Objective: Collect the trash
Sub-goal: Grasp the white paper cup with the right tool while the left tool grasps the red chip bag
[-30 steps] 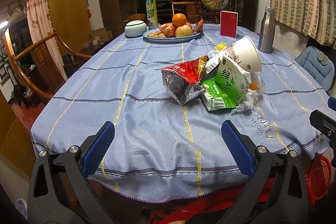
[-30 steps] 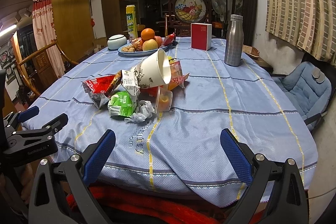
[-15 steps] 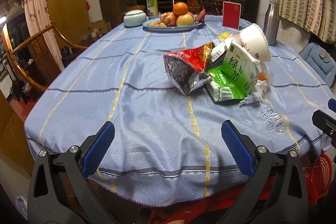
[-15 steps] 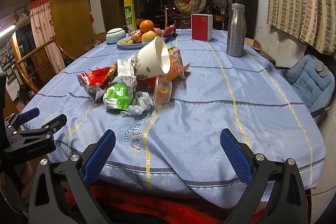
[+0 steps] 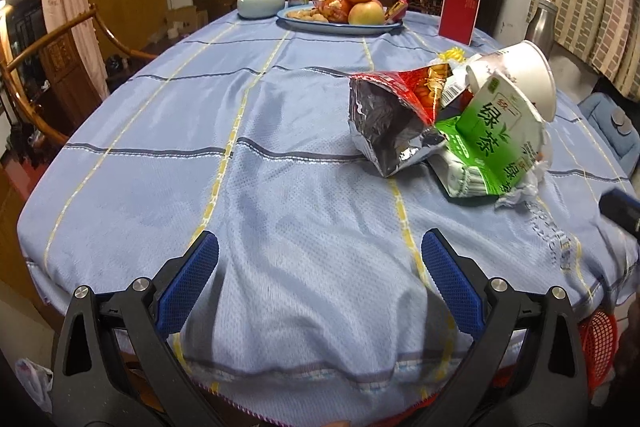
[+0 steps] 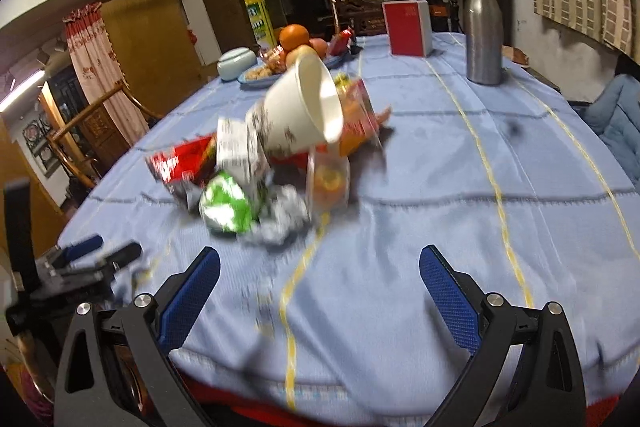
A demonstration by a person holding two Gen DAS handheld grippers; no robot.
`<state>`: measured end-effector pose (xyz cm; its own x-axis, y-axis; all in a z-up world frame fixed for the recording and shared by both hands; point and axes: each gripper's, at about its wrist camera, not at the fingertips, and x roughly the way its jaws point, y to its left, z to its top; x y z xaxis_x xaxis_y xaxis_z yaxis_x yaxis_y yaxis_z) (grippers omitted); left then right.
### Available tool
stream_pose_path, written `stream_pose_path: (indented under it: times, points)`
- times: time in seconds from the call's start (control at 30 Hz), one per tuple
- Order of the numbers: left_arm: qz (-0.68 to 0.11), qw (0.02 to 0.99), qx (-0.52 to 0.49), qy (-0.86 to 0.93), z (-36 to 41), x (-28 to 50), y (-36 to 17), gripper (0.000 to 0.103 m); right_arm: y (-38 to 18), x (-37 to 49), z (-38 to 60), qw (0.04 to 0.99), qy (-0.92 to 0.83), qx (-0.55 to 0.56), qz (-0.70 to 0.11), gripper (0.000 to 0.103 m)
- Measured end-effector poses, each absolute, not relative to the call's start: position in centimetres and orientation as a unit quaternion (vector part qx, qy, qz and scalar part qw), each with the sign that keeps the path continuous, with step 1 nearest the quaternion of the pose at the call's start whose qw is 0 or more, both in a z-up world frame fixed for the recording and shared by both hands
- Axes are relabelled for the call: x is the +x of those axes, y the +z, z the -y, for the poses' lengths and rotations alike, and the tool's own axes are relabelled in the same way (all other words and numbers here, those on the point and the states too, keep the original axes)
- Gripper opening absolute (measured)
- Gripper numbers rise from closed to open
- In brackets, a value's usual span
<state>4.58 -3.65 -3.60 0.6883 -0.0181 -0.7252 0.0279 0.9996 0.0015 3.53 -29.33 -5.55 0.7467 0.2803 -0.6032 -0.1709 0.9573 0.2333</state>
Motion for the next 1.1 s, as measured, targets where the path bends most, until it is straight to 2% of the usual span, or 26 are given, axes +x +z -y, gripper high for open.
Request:
stream_pose_path:
  times: [0.5,0.6,0.63,0.67,0.7,0.77,0.87,1.1]
  points:
    - [-0.405,0.913,-0.003,-0.049,4.9,10.5,-2.6,0.097,-2.7,13.6,29.3,0.926,0.144,0.123,-0.325,0.097]
    - [-0.405,0.913,-0.004,-0.053,5.1,11.4,-2.5,0.097,-3.1,14.5,28.6,0.92,0.171,0.121,-0.331,0.081]
    - [-0.406,0.912,-0.004,-0.055,5.2,11.7,-2.5,0.097,-3.3,14.7,28.4,0.918,0.178,0.117,-0.334,0.066]
    - [-0.406,0.912,-0.004,-0.056,5.2,11.7,-2.5,0.097,-3.5,14.9,28.2,0.916,0.184,0.114,-0.338,0.056]
    - [-0.407,0.911,-0.004,-0.058,5.3,12.0,-2.5,0.097,-3.8,15.1,28.1,0.911,0.199,0.116,-0.342,0.033]
    - [-0.409,0.911,-0.004,-0.06,5.4,12.4,-2.6,0.097,-3.8,14.7,28.2,0.907,0.219,0.131,-0.334,0.015]
    - [-0.407,0.911,-0.004,-0.069,5.6,12.7,-2.5,0.097,-2.9,13.3,29.0,0.915,0.221,0.136,-0.309,0.008]
    - [-0.401,0.911,0.015,-0.089,7.2,14.7,-2.2,0.097,-0.5,10.5,32.3,0.93,0.203,0.155,-0.264,0.006]
